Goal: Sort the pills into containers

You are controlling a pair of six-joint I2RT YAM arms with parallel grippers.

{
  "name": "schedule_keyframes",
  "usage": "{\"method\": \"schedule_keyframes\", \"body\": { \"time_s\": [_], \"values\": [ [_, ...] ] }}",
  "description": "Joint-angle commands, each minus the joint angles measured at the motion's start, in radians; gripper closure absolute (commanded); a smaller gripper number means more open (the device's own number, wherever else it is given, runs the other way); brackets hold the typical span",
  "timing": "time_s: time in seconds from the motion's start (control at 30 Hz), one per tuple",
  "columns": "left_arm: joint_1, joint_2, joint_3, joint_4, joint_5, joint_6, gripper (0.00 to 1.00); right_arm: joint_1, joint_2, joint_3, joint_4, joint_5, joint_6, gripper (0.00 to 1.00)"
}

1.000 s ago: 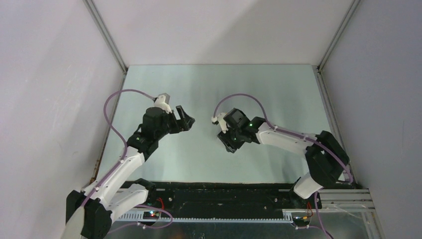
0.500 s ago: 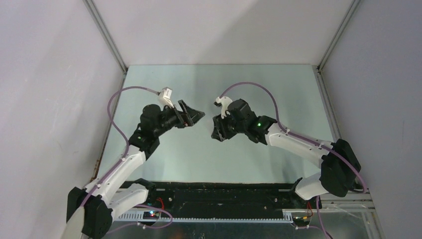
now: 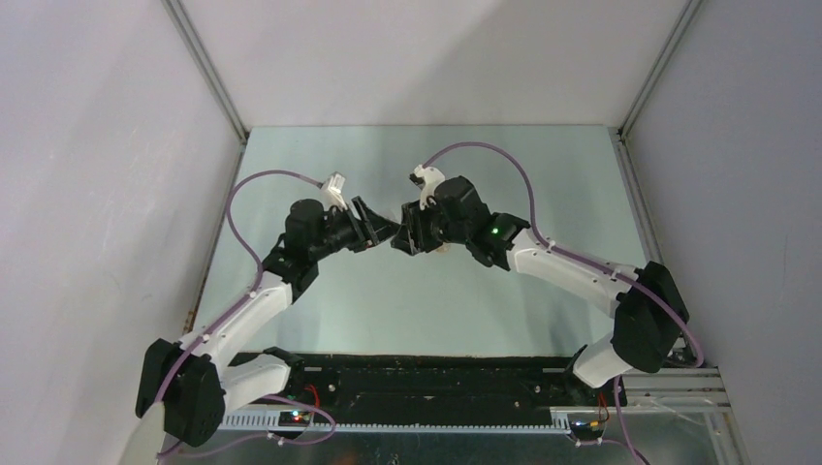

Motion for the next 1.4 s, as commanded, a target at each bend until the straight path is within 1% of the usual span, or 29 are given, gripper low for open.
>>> {"method": "schedule_keyframes", "body": {
  "time_s": [0.0,0.03,0.07,0.1,0.13,0.17,0.2,0.23,0.27,0.3,0.33,0.37,0.4,0.47,0.57,0.67,0.73,0.77,0.83,0.93,1.03,1.17,1.27,1.37],
  "values": [
    [-0.005,0.002,0.021,0.011,0.016,-0.026,0.46,-0.001,0.028,0.061,0.050,0.003,0.040,0.55],
    [-0.005,0.006,0.024,0.006,0.015,-0.025,0.49,-0.001,0.036,0.063,0.048,0.004,0.041,0.55],
    [-0.005,0.009,0.025,0.001,0.015,-0.024,0.55,-0.002,0.039,0.070,0.043,0.008,0.046,0.54],
    [-0.005,0.015,0.028,0.000,0.018,-0.025,0.59,-0.004,0.047,0.074,0.039,0.009,0.051,0.54],
    [-0.005,0.018,0.028,-0.001,0.020,-0.027,0.67,-0.006,0.050,0.083,0.030,0.010,0.062,0.53],
    [-0.005,0.024,0.029,0.002,0.025,-0.028,0.71,-0.009,0.060,0.089,0.024,0.014,0.075,0.52],
    [-0.005,0.028,0.030,0.004,0.028,-0.033,0.78,-0.010,0.070,0.100,0.010,0.022,0.083,0.48],
    [-0.005,0.034,0.032,0.005,0.032,-0.040,0.82,-0.012,0.075,0.106,0.004,0.024,0.089,0.46],
    [-0.005,0.036,0.034,0.005,0.034,-0.044,0.91,-0.012,0.081,0.116,-0.009,0.034,0.092,0.38],
    [-0.005,0.042,0.038,0.001,0.035,-0.047,0.95,-0.012,0.083,0.121,-0.014,0.037,0.097,0.34],
    [-0.005,0.044,0.042,-0.002,0.033,-0.046,0.99,-0.010,0.083,0.125,-0.024,0.043,0.096,0.23],
    [-0.004,0.045,0.051,-0.016,0.030,-0.043,1.00,-0.009,0.082,0.128,-0.028,0.046,0.089,0.18],
    [0.000,0.045,0.056,-0.026,0.019,-0.041,1.00,-0.008,0.080,0.129,-0.038,0.050,0.080,0.09],
    [0.005,0.043,0.075,-0.059,0.002,-0.039,1.00,-0.004,0.080,0.129,-0.053,0.048,0.043,0.05],
    [0.015,0.044,0.104,-0.098,-0.008,-0.040,1.00,-0.001,0.086,0.129,-0.067,0.025,-0.010,0.05],
    [0.020,0.046,0.119,-0.111,-0.002,-0.042,1.00,-0.001,0.097,0.129,-0.052,-0.014,-0.018,0.09],
    [0.022,0.048,0.125,-0.111,0.000,-0.047,1.00,-0.002,0.106,0.130,-0.030,-0.027,-0.010,0.15],
    [0.023,0.048,0.126,-0.111,-0.001,-0.050,1.00,-0.001,0.113,0.130,-0.014,-0.033,-0.008,0.21],
    [0.025,0.050,0.132,-0.141,0.000,-0.060,1.00,0.003,0.118,0.129,0.004,-0.018,-0.012,0.27],
    [0.028,0.049,0.134,-0.156,0.008,-0.067,1.00,0.006,0.119,0.129,0.017,-0.003,-0.014,0.33],
    [0.032,0.040,0.133,-0.163,0.010,-0.059,1.00,-0.001,0.105,0.129,0.024,-0.031,-0.007,0.37],
    [0.038,0.032,0.132,-0.166,0.004,-0.041,1.00,-0.034,0.088,0.129,0.012,-0.077,0.030,0.37],
    [0.049,0.027,0.131,-0.164,0.007,-0.036,1.00,-0.058,0.077,0.117,-0.012,-0.082,0.039,0.33],
    [0.058,0.018,0.131,-0.165,0.009,-0.036,1.00,-0.083,0.062,0.104,-0.033,-0.069,0.035,0.31]
  ]
}}
